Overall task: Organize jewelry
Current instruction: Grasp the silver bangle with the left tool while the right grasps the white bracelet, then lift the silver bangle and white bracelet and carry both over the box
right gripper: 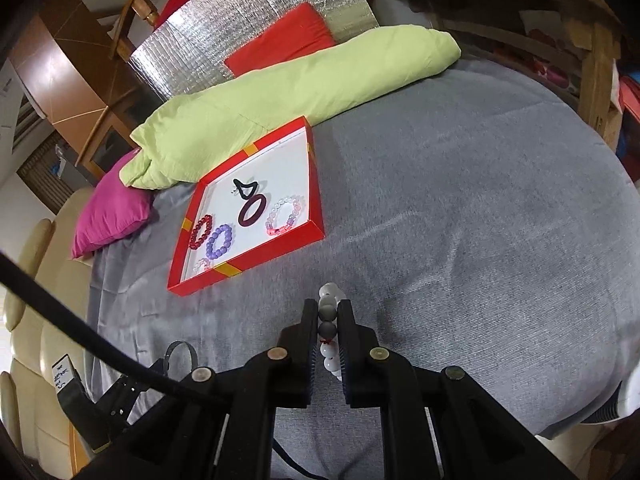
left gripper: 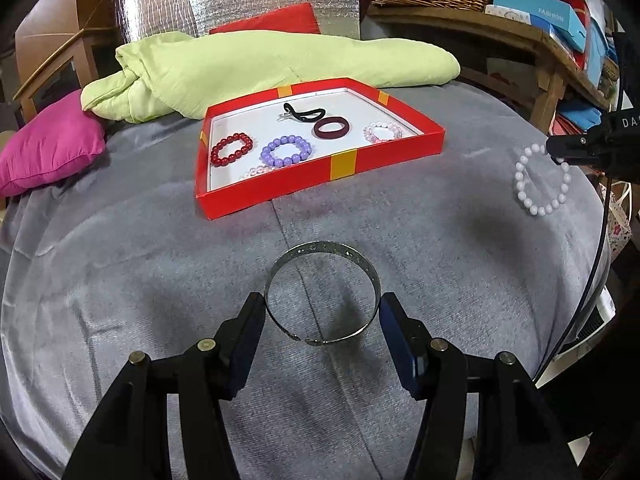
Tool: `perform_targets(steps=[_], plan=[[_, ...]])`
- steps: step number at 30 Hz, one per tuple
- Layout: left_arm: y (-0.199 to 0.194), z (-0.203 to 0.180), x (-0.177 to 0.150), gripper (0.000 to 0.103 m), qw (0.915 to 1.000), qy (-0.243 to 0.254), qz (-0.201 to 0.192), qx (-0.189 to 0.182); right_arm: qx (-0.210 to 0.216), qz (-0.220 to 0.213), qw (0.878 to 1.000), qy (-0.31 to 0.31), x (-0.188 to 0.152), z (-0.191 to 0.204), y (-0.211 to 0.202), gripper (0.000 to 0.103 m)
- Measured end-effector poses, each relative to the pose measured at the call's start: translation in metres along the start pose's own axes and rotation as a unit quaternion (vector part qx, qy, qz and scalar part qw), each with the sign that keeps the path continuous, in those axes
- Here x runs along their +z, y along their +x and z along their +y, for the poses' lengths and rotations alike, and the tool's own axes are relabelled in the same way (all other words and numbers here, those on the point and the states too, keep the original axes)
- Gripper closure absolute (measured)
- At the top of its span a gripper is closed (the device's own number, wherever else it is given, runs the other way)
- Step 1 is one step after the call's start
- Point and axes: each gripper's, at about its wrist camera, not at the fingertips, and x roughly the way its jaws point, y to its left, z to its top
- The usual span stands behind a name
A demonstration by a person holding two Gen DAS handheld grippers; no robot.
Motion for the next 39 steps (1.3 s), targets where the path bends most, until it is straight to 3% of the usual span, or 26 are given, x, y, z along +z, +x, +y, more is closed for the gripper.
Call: perform_targets(steps=[14,39], plan=[[0.008,-0.012,0.019,0.042,0.9998,-0.016,-0.008,-0.012,-0.001,0.006,1.0,-0.006,0.0,0.002,0.011,0.092],[0.023,-0.05,0.041,0.042,0.9984,0.009,-0.018,-0.053,0.01,0.008,1.0,0.017,0.015,-0.012,0.027,0.093]])
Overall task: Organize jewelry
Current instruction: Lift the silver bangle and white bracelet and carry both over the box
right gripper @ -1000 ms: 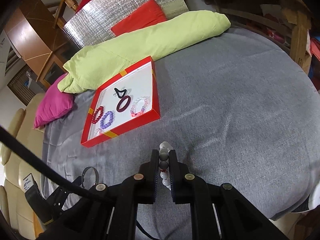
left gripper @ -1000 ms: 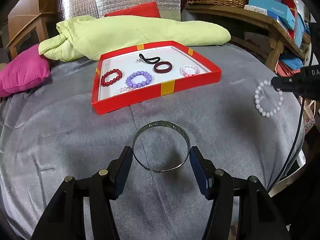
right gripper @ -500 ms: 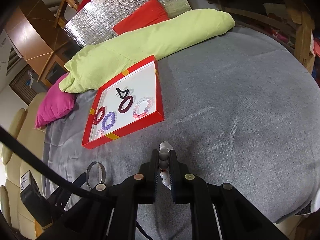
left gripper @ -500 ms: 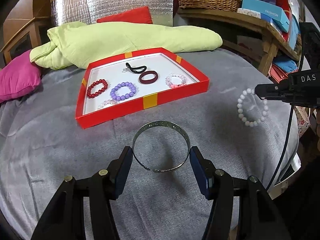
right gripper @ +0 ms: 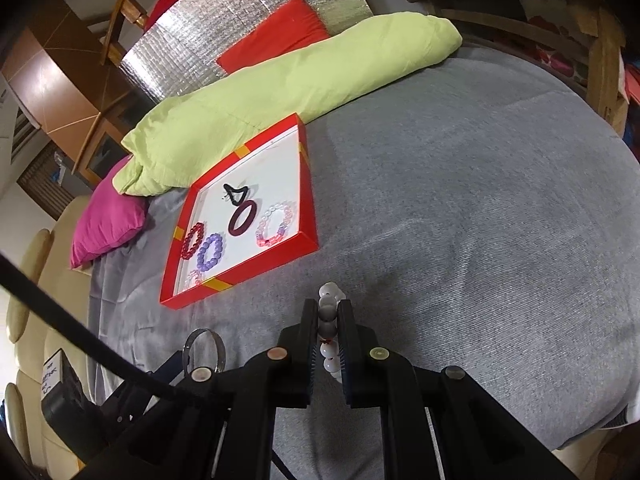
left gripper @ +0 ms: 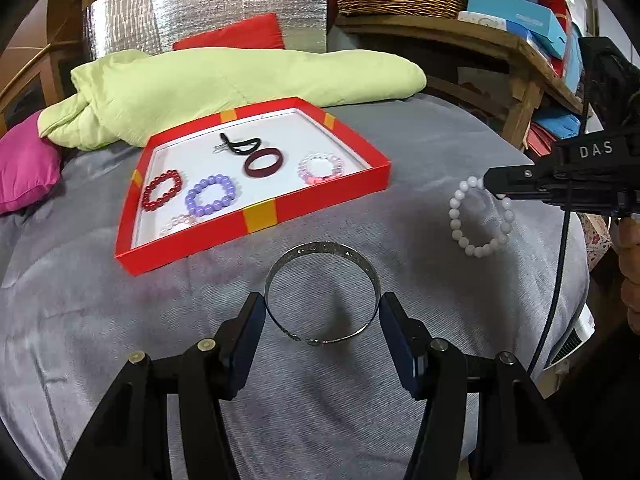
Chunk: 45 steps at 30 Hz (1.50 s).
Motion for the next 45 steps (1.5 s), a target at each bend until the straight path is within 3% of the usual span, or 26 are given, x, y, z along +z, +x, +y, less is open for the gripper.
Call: perform_targets(steps=[16,26,32,45], plan=[[-0.014,-0.011,0.026,0.042,0.9978,0.012,-0.056,-0.035,-0.019,-0.024,0.999,0.045,0.027,-0.028,0.009,0.093],[-0.031,0.003,0.035,0.042,0.9942,-0.006,-0.102,-0.033,-0.021,-0.062,0.997,0.028,0.046,-0.013,0.013,0.093],[-0.029,0.01,0.036,0.042,0.9947,-0.007,-0.1,-0.023,-0.012,-0.066,0.997,0.035,0.056,-0.015,0.02,0.093],[-0.035,0.086,0.083,0.042,0.9891,-0.074,-0.125,0.022,0.038,-0.104,0.992,0.059,0.084,-0.011,0.033,0.093]])
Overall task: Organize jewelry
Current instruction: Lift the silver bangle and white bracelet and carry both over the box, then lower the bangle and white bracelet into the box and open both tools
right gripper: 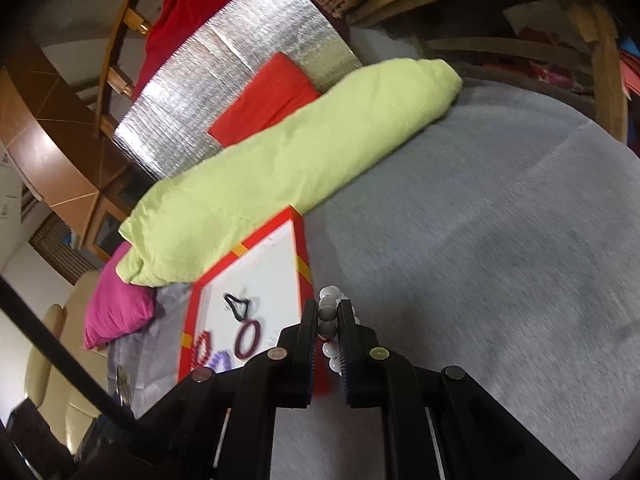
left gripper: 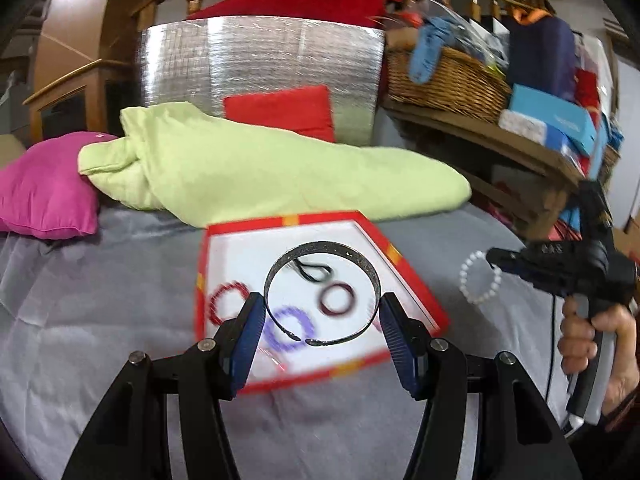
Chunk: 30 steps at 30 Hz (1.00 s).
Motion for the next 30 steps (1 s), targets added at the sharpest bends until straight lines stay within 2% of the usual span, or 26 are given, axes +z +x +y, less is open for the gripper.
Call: perform_targets(steps=[5,10,19,30], plan=[[0.02,0.027,0.009,0.042,0.9996,-0.022,-0.005,0.016,0.059,-0.002,0.998,0.005,0.01,0.019,0.024,0.092],[0.055,0.041,0.011,0.042,0.999,-0.025,0.022,0.031,0.099,0.004,0.995,-0.024,0.014,0.049,0.049,0.092],[0.107,0.051,0.019,0.042,0.997,-0.045,0.057,0.03,0.08,0.048,0.996,-0.016,0.016,0.058,0.108,0.092],[0.156,0.049,0.032,0.042,0.9937,-0.036,0.089,0.057,0.1,0.047,0.994,0.027,0.029,0.052,0.132,0.092]])
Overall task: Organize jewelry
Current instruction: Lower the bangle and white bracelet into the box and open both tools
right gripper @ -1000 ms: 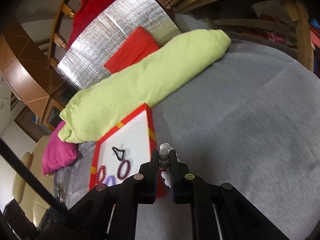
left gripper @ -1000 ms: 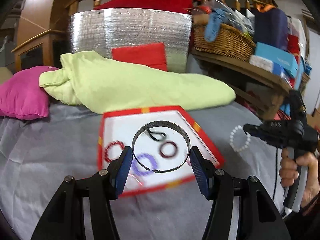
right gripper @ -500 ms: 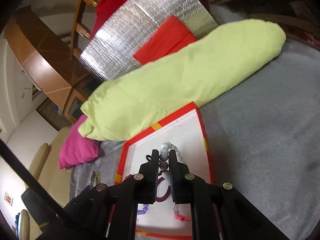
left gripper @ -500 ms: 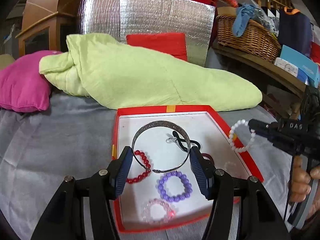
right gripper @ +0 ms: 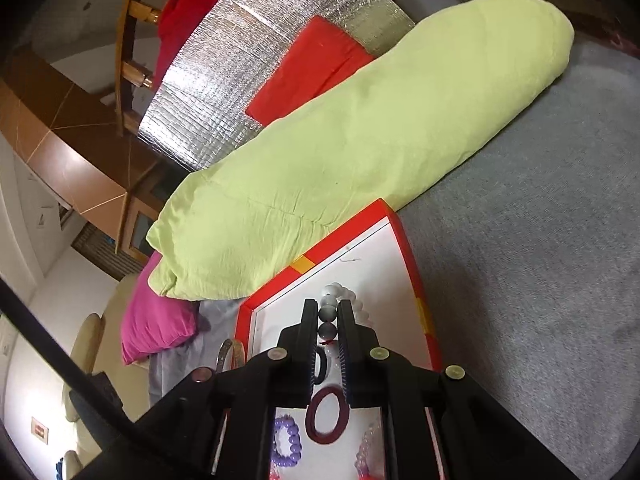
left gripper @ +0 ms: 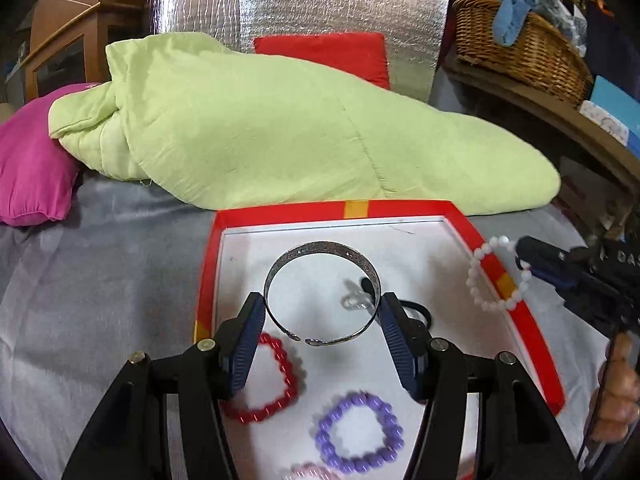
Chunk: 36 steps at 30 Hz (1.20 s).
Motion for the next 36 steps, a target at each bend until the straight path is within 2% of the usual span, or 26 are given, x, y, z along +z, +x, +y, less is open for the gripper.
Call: perform_targets(steps=[11,19,21,23,24,25,32,36], plan=[[0.04,0.011,0.008,0.042,0.998,-0.032,0.053,0.015,0.021,0.012,0.999,0.042,-0.002,-0.006,0.025,0.092],[0.044,0.003,0.003,0.041,0.9972,-0.012,0.071,0.02,-0.019,0.018,0.999,0.044,-0.002,-0.01,0.026,0.089],[0.04,0.002,0.004,0.041,0.9971,-0.005,0.069,0.032,-0.027,0.021,0.998,0.044,-0.001,-0.011,0.025,0.082],[0.032,0.0,0.005,0.04,0.9969,0.004,0.064,0.046,-0.034,0.018,0.998,0.044,0.0,-0.011,0.02,0.068],[0.026,-0.001,0.006,0.036,0.9967,0.01,0.059,0.055,-0.037,0.017,0.998,0.046,0.001,-0.011,0.019,0.063],[0.022,-0.001,0.006,0.035,0.9965,0.013,0.056,0.061,-0.035,0.016,0.998,0.05,0.001,-0.012,0.017,0.05],[-0.02,0.0,0.007,0.029,0.9928,0.04,0.037,0.107,-0.015,-0.007,0.999,0.032,0.005,0.006,-0.007,0.049],[-0.05,0.007,-0.002,0.025,0.9904,0.024,0.024,0.134,-0.018,-0.022,1.0,-0.004,0.005,0.026,-0.024,0.049]])
